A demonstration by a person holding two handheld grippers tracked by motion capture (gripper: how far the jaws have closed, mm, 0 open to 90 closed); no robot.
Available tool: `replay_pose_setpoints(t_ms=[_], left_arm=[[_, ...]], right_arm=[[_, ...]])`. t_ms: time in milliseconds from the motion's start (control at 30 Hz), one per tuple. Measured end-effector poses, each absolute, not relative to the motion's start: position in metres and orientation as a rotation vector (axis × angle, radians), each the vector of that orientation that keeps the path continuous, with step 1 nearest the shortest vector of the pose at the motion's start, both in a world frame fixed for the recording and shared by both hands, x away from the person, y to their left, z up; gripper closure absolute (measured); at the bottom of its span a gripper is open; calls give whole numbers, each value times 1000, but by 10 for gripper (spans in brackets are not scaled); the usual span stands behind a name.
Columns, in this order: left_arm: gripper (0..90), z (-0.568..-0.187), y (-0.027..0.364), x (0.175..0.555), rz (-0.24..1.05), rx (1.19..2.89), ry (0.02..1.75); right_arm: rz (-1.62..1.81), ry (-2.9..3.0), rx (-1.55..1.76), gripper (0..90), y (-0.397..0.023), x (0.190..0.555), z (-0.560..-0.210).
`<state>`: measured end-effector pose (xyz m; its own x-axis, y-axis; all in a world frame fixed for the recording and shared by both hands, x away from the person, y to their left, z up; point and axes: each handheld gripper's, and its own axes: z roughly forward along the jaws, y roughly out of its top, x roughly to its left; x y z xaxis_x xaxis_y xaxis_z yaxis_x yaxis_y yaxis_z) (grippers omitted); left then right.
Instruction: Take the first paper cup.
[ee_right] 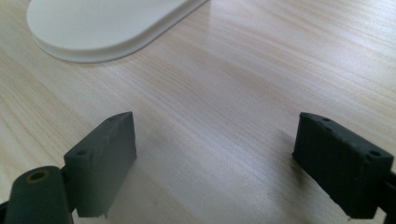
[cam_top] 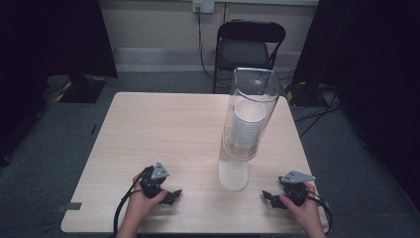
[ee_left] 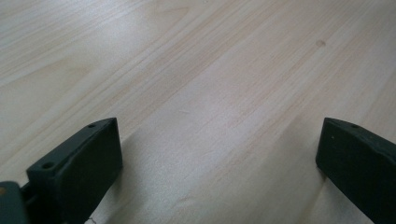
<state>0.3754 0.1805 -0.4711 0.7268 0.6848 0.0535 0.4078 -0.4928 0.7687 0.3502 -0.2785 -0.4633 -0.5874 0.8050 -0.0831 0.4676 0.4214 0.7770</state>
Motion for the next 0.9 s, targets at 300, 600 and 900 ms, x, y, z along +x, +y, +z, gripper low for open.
replay_pose_setpoints(t_ms=[300, 600, 900], left_arm=[[0, -471, 176, 374, 457, 2154, 822], [217, -451, 129, 363, 446, 2012, 693], [208, -428, 64, 367, 439, 1892, 636]], right_arm=[[1015, 2234, 1075, 123, -279, 351, -463], [1019, 2243, 1065, 119, -279, 353, -463], [1021, 2247, 1057, 119, -279, 355, -463]])
